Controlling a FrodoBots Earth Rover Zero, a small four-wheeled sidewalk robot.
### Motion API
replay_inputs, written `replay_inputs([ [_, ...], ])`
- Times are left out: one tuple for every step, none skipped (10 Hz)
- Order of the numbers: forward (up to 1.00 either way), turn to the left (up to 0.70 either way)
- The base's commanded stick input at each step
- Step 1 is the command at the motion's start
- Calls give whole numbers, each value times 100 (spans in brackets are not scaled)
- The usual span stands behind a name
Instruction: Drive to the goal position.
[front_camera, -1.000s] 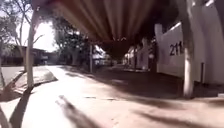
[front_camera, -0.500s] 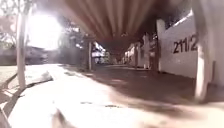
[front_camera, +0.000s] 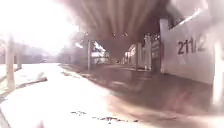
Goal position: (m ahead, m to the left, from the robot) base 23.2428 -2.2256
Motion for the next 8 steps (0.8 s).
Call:
replay_inputs([
  [70,0],
  [70,0],
  [70,0],
  [70,0],
  [70,0],
  [70,0],
  [70,0],
  [70,0],
])
